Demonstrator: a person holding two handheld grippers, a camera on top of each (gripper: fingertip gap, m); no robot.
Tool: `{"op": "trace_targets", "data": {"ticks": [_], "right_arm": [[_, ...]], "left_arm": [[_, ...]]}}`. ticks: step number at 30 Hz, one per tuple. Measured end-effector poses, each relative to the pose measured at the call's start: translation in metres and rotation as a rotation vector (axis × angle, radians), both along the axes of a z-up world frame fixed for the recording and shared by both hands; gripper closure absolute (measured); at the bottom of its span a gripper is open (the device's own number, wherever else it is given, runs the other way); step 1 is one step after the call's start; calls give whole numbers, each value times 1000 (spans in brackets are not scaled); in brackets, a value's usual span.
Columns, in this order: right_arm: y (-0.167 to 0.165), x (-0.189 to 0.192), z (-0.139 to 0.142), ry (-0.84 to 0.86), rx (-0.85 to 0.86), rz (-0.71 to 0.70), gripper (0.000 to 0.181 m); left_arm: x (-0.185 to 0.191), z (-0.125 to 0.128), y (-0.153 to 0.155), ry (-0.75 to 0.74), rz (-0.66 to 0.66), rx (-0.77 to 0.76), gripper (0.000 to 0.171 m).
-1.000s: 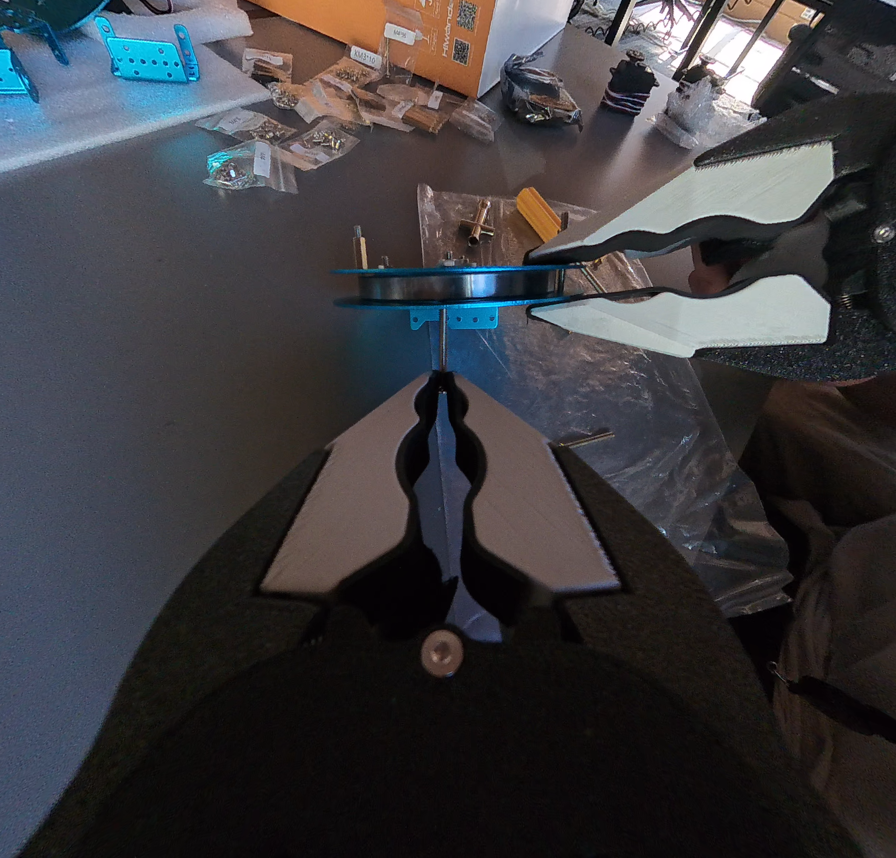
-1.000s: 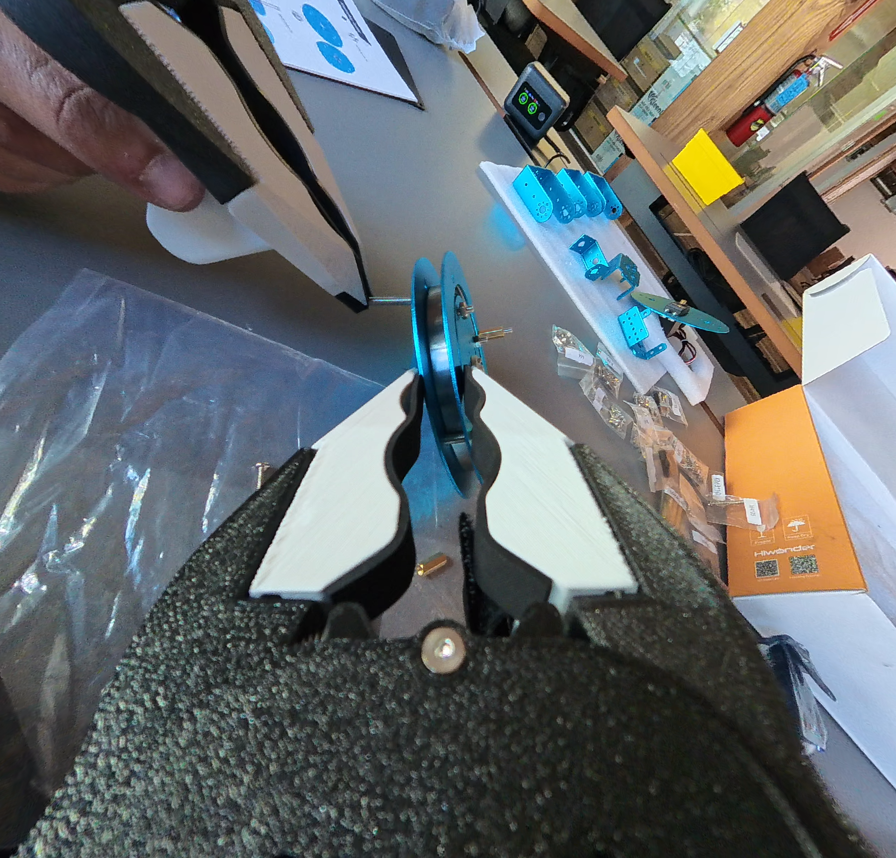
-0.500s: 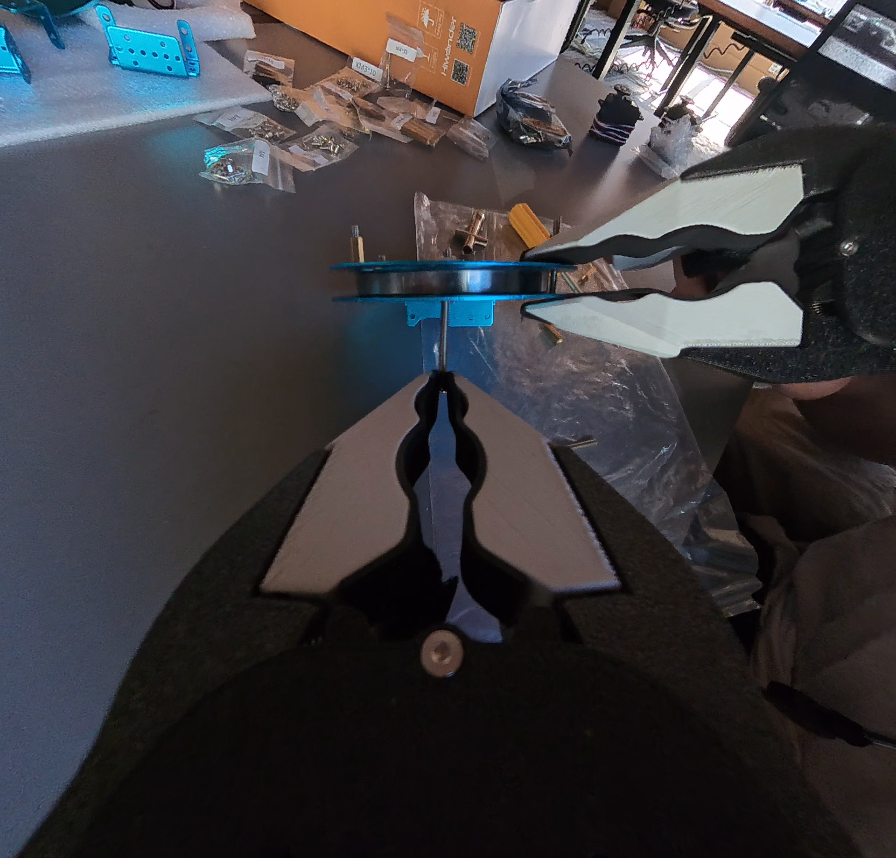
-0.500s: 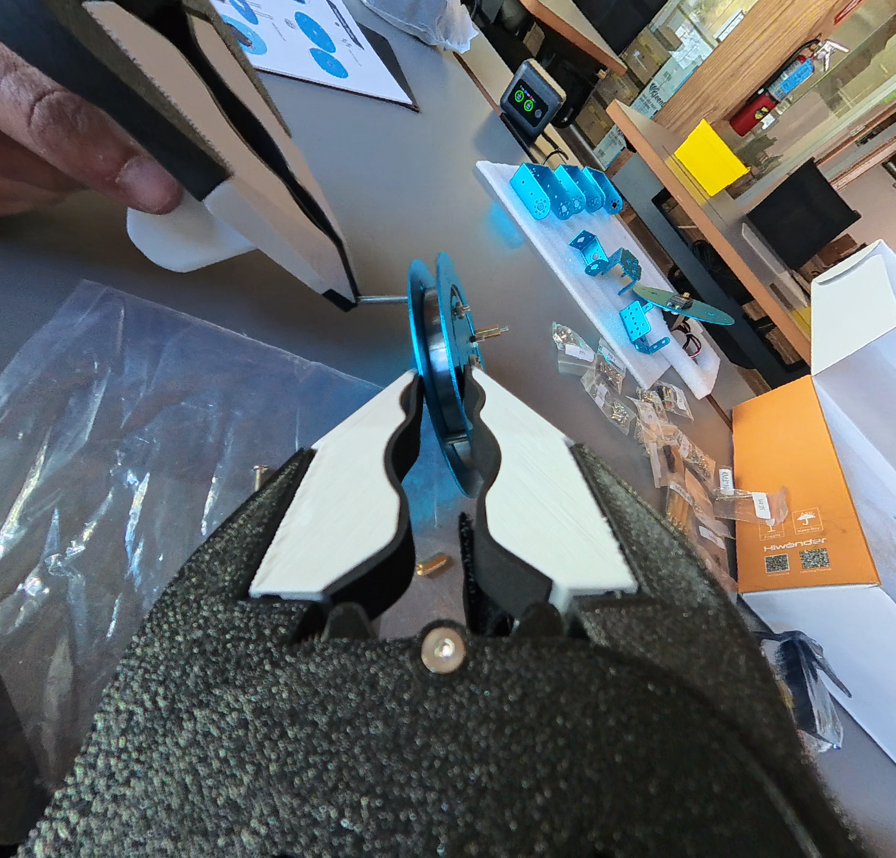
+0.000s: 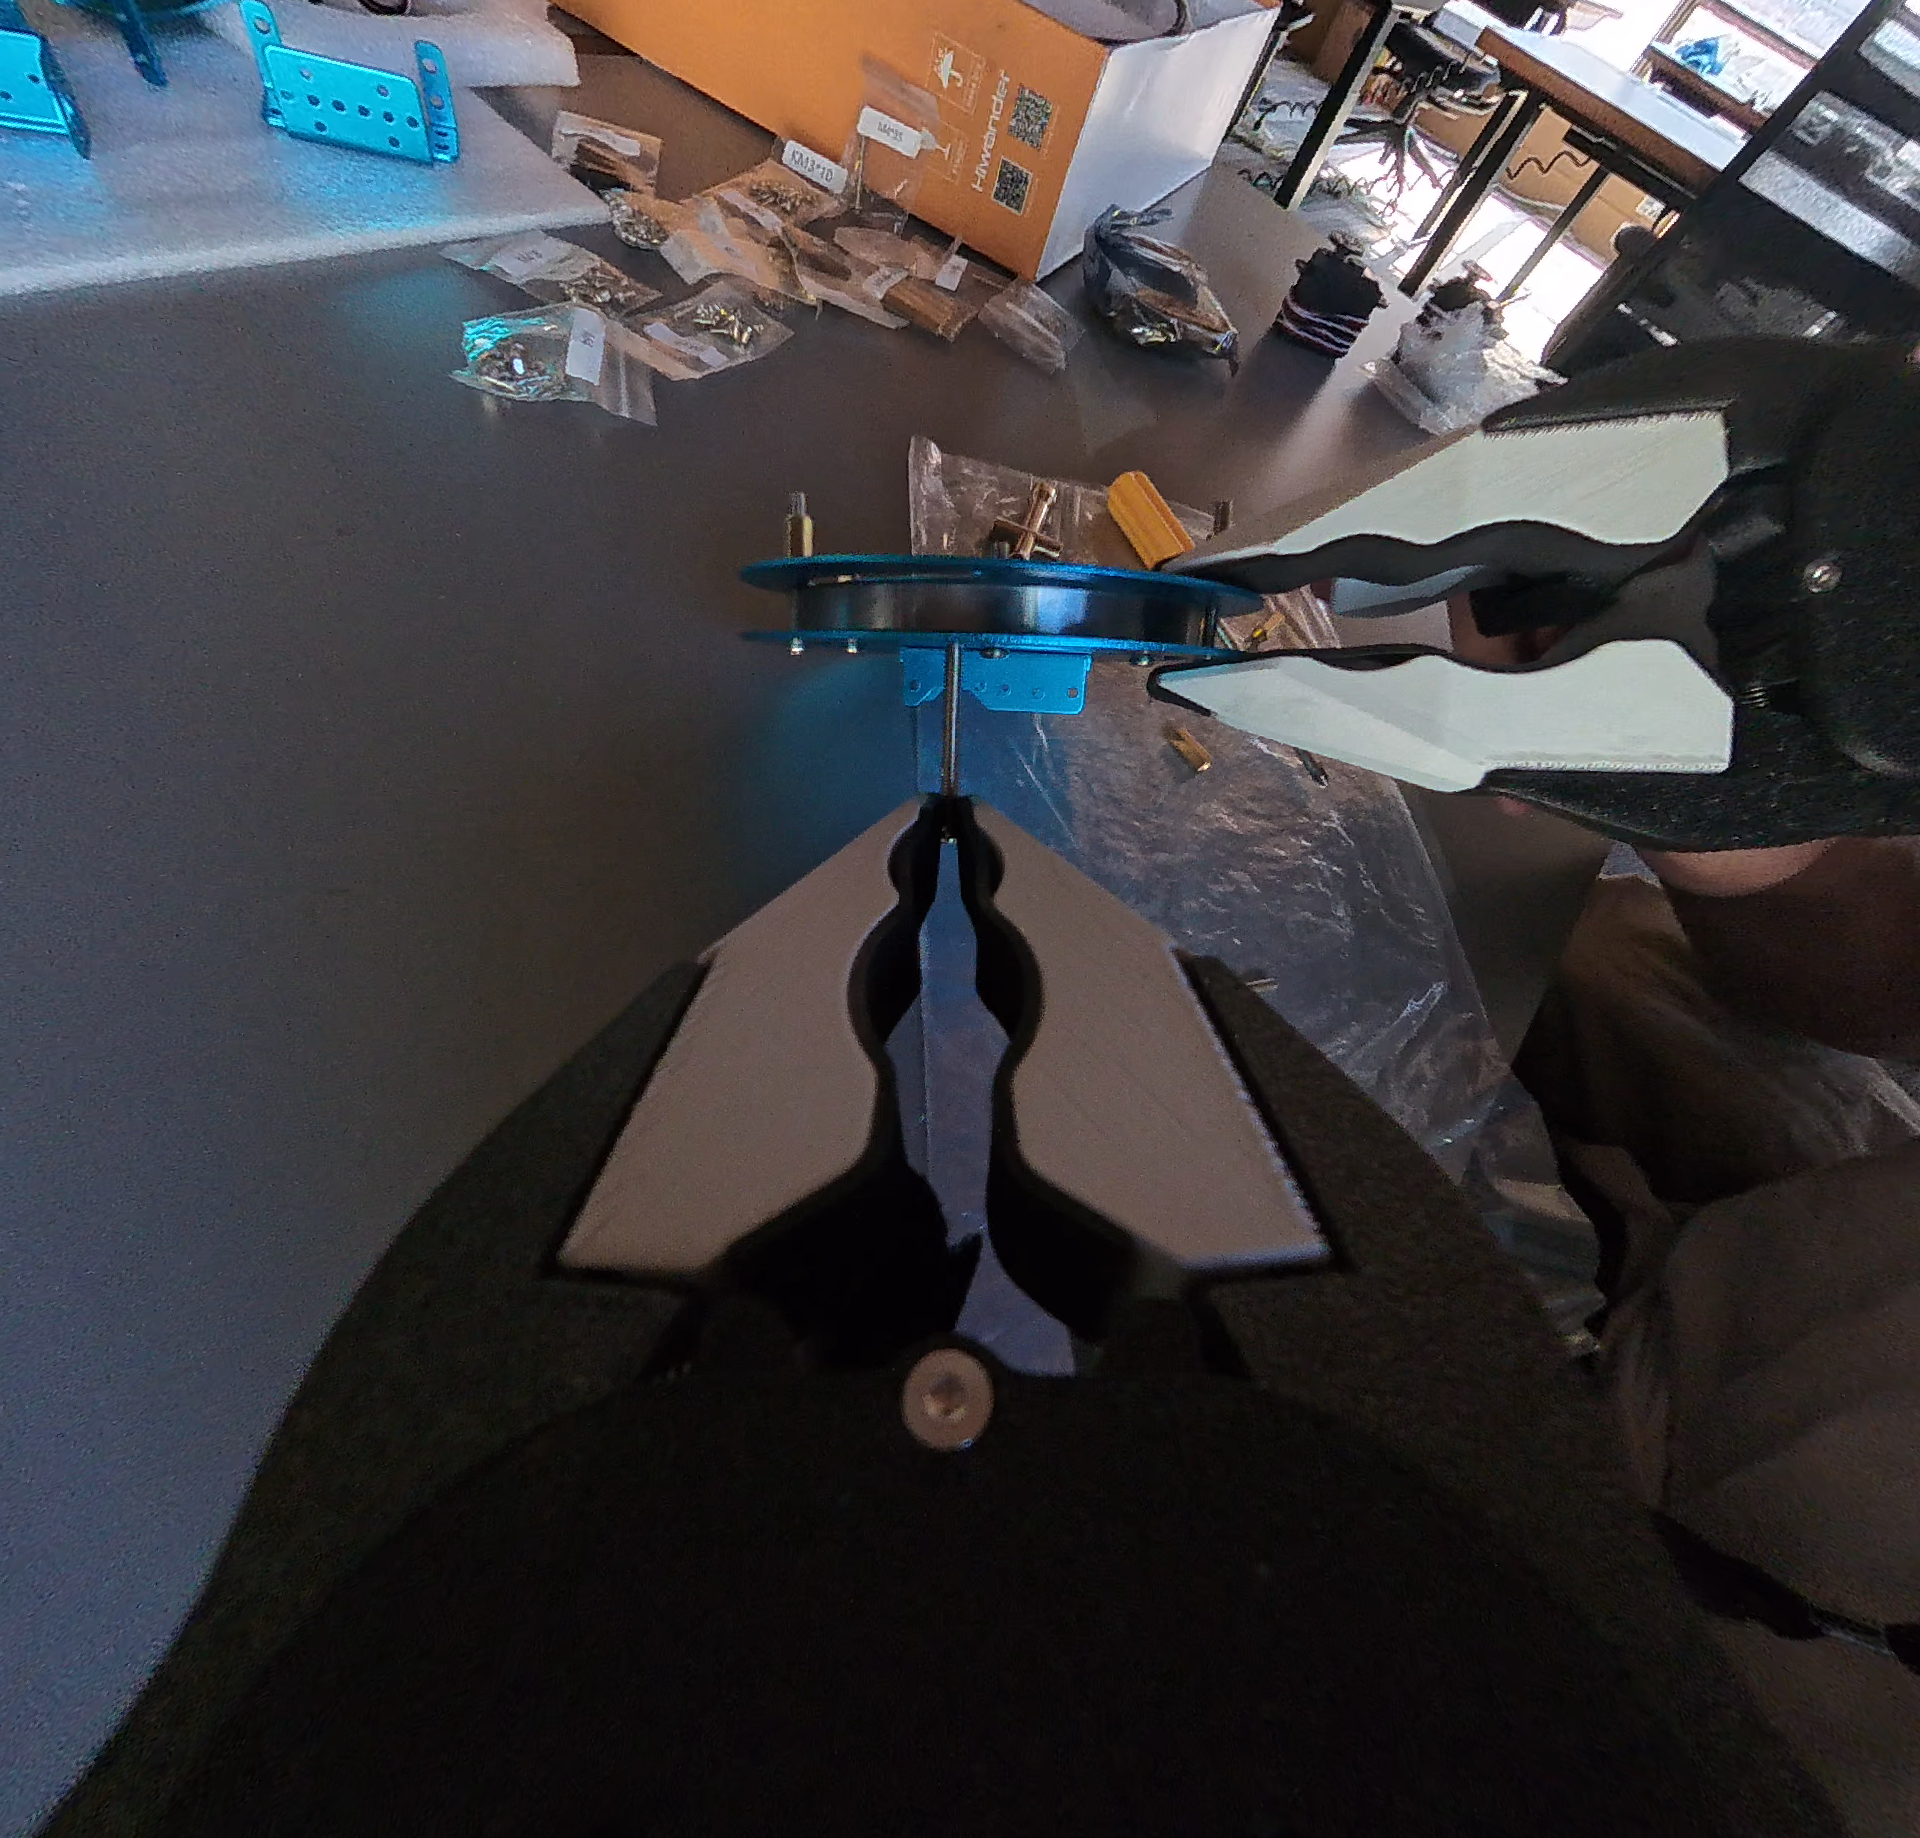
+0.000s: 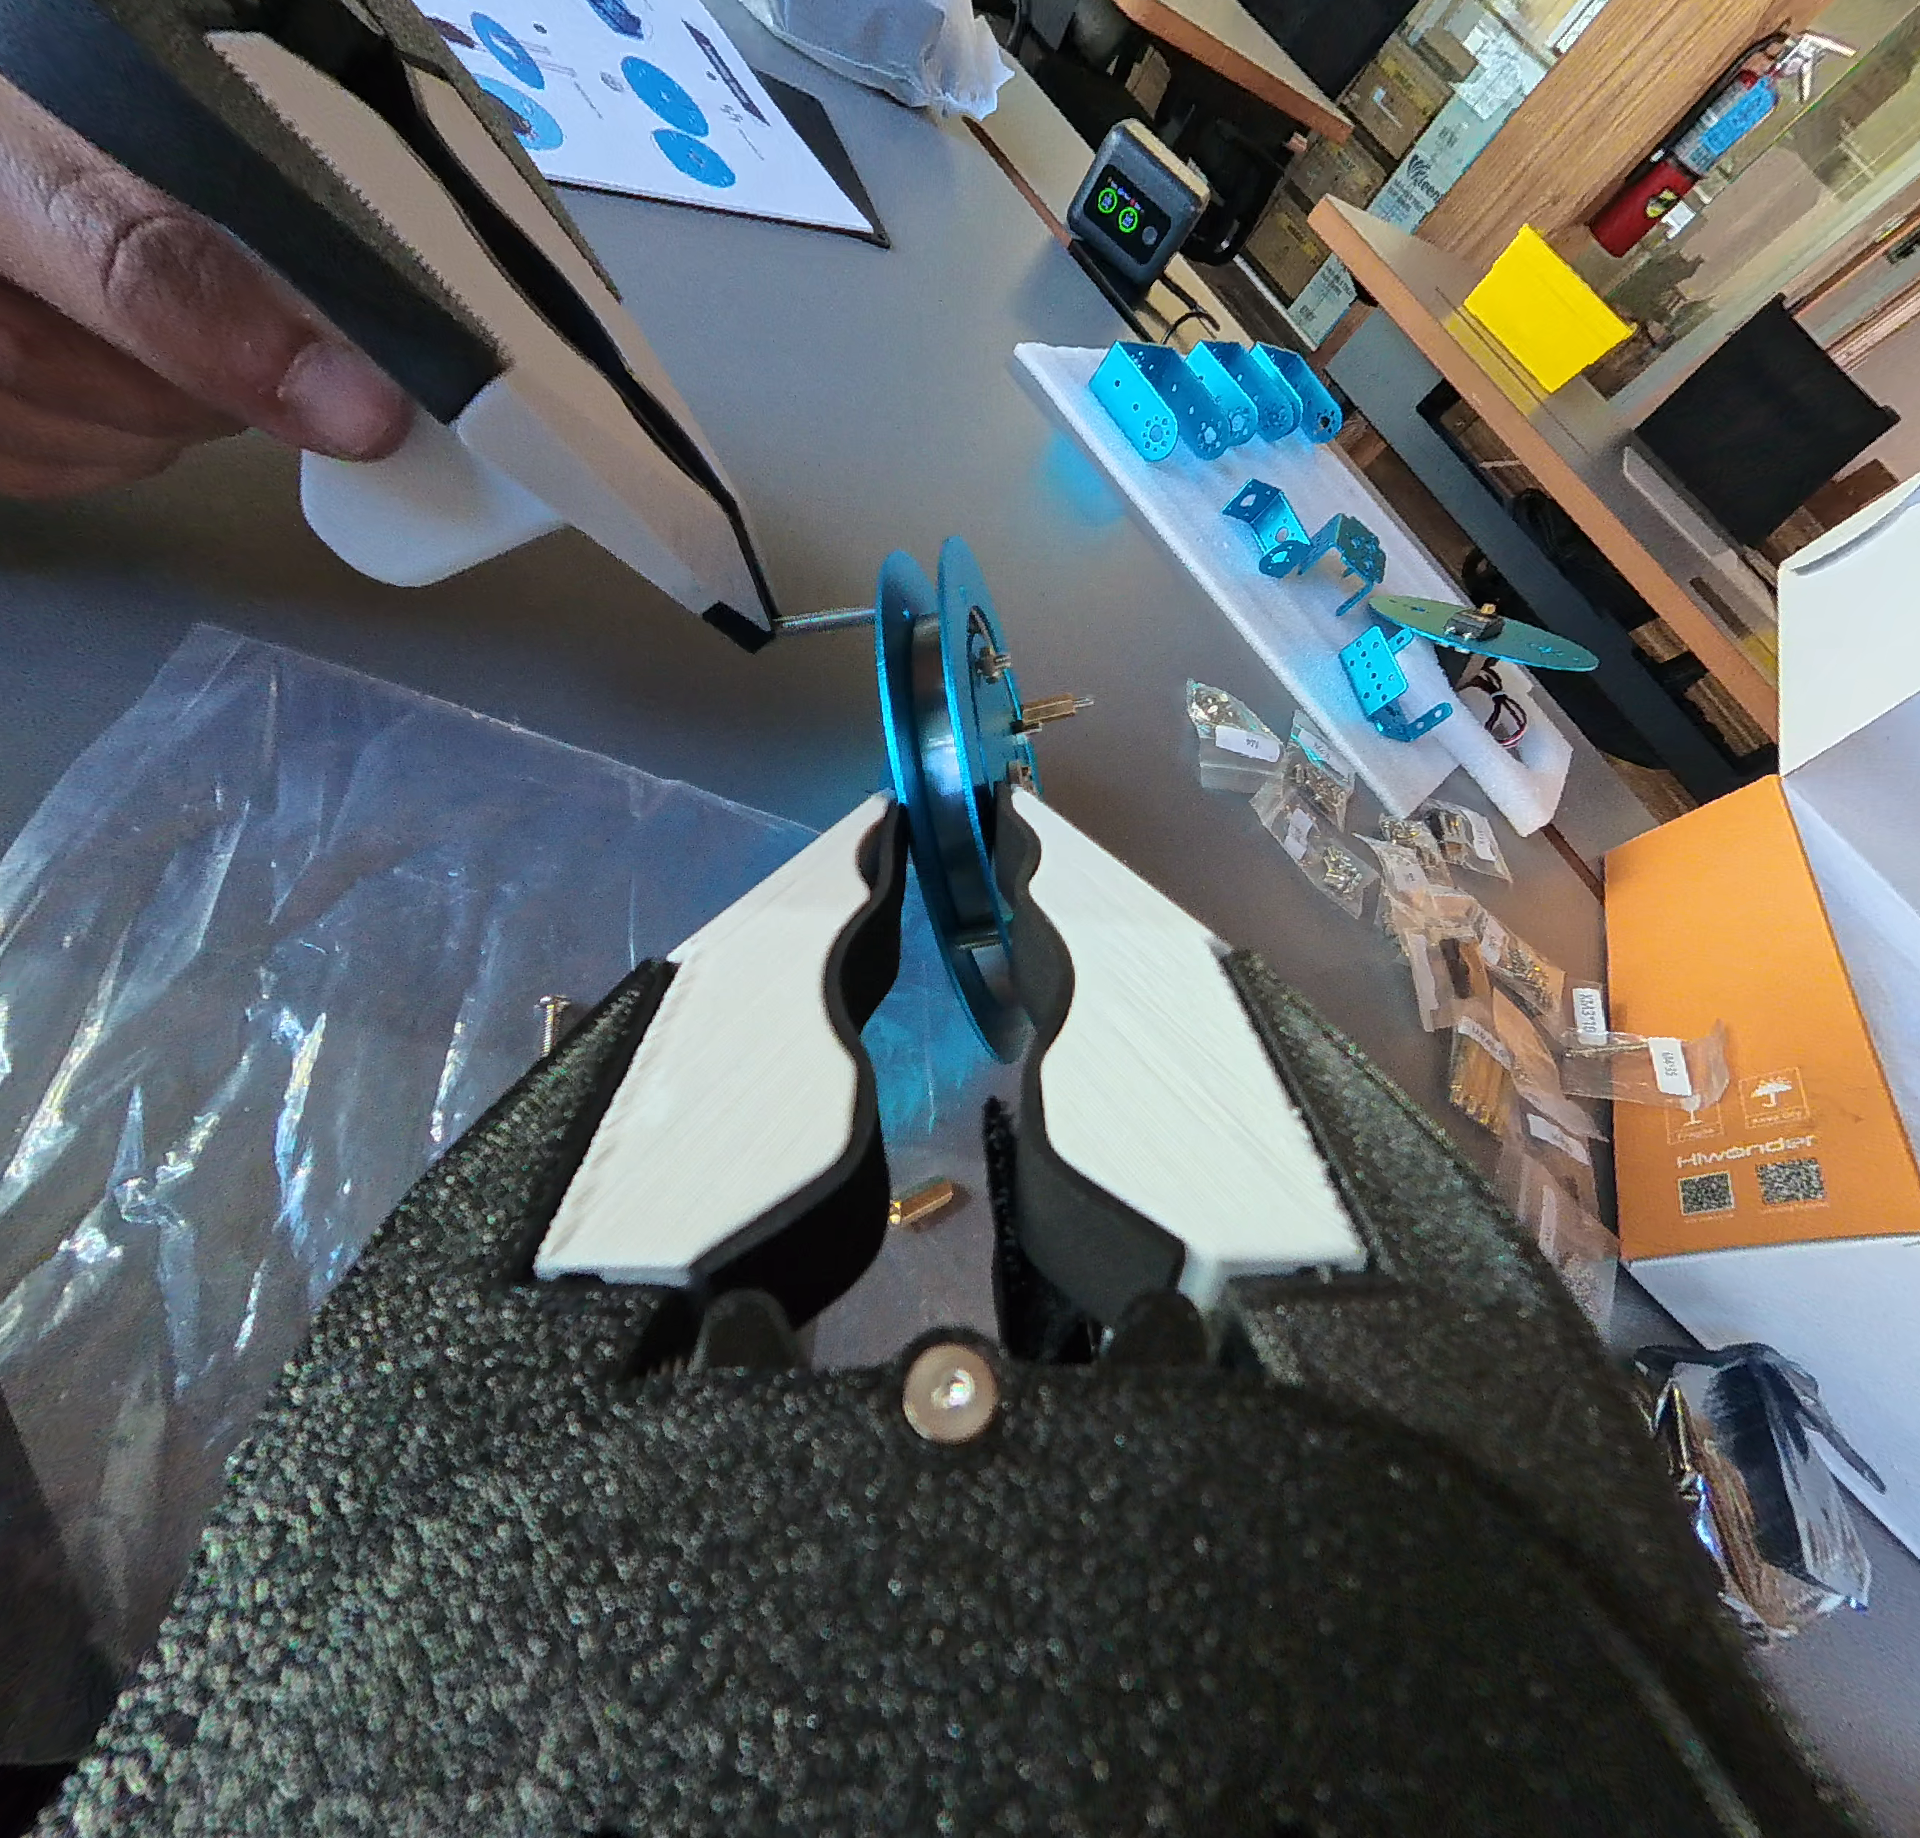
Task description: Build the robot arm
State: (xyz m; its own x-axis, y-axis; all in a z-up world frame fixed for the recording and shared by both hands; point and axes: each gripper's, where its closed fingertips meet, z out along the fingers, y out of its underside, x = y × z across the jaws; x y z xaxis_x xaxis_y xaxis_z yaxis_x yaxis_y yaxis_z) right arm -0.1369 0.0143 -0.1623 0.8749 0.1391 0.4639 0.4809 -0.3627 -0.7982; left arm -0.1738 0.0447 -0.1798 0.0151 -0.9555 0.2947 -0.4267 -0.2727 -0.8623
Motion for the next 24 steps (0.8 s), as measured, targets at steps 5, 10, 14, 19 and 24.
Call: {"op": "trace_targets", "data": {"ticks": [5, 10, 14, 19, 24], "right_arm": [[0, 0, 0, 6, 1, 0, 166], [0, 1, 0, 5, 0, -2, 165], [-1, 1, 1, 8, 0, -3, 166], [-1, 4, 2, 41, -9, 4, 166], [-1, 8, 5, 105, -22, 17, 165]], "left_arm": [[1, 1, -3, 4, -15, 2, 170], [3, 1, -4, 5, -18, 6, 170], [4, -1, -1, 9, -10, 9, 170], [6, 2, -4, -3, -21, 30, 170], [9, 7, -4, -14, -17, 26, 170]]}}
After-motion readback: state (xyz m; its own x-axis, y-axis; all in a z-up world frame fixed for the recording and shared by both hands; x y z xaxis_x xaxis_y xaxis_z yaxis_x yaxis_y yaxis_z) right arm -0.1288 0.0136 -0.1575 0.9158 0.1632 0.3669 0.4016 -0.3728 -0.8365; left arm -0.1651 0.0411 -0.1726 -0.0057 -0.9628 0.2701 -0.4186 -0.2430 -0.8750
